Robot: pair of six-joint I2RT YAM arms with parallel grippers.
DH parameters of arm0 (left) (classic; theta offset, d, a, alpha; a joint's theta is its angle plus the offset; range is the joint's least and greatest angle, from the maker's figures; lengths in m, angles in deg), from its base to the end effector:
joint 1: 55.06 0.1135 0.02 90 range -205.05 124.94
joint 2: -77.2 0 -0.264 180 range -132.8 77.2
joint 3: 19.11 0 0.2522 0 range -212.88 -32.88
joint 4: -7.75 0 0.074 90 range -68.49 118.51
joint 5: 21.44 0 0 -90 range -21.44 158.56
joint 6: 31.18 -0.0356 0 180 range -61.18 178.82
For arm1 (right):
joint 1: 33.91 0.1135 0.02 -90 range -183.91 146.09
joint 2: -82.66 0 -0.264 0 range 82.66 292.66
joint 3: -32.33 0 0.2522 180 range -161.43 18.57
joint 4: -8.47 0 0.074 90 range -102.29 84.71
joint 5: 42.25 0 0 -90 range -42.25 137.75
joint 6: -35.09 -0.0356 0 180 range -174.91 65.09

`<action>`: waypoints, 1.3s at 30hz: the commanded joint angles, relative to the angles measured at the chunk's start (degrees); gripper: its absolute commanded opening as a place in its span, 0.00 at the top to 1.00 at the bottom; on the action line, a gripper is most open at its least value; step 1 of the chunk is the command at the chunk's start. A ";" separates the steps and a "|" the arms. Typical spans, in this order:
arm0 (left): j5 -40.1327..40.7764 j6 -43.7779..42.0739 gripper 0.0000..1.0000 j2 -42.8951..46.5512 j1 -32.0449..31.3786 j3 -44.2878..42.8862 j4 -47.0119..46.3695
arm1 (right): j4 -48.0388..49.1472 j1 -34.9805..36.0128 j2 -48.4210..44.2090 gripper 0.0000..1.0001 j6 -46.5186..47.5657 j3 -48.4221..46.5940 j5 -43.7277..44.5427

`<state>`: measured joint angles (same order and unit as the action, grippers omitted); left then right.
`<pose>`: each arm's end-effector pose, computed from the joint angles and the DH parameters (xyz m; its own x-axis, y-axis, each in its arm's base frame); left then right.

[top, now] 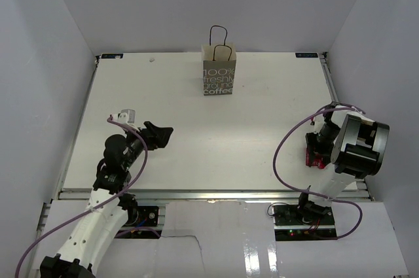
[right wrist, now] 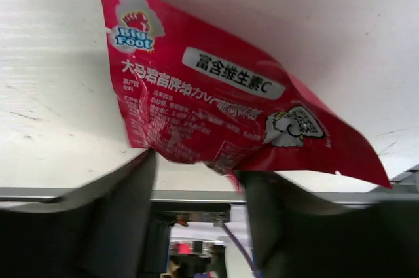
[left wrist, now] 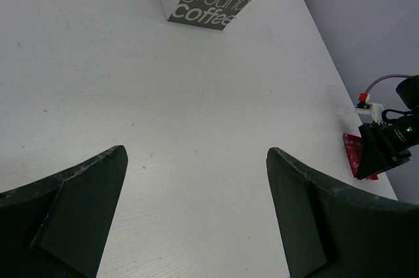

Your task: Place the snacks into the paper bag

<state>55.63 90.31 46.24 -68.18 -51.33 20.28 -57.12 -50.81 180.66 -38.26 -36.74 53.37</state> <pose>0.1466 -0.0423 0.2336 -0.3895 -0.4320 -0.8134 0.2715 0.7901 -0.5496 0.2562 -0.0815 0.1438 -0.9946 0.0042 0.1035 -0.0032 0.9975 -0.0710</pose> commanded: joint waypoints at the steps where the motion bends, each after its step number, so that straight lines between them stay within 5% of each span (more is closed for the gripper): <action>1: 0.27 -0.11 0.02 1.78 0.21 0.26 0.88 | 3.32 -1.02 2.64 0.46 -1.61 -2.17 -9.46; 2: 0.36 -0.11 0.02 2.30 0.21 0.26 2.10 | 3.58 -0.94 3.07 0.60 -1.53 -2.61 -10.63; 6: 0.80 -0.19 0.02 3.18 0.21 -0.09 3.52 | 6.82 -0.85 3.69 0.82 0.40 -3.14 -12.49; 9: 1.06 -0.28 0.02 3.45 0.21 -0.26 3.78 | 9.64 -0.94 4.22 0.89 5.14 -3.23 -12.48; 22: 1.24 -0.64 0.02 4.76 0.21 -1.32 5.19 | 4.91 1.43 5.10 0.92 23.08 -15.69 -35.66; 32: 1.59 -1.07 0.02 6.43 0.21 -1.93 6.60 | 0.33 12.94 7.64 0.92 26.69 -45.71 -45.88; 39: 1.42 -1.16 0.02 6.35 0.12 -1.40 5.72 | 1.56 21.55 16.87 0.92 19.67 -72.55 -45.88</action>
<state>56.77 89.69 52.88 -68.18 -51.51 26.22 -55.90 -31.97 194.95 -15.31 -101.59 9.64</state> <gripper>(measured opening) 0.976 0.195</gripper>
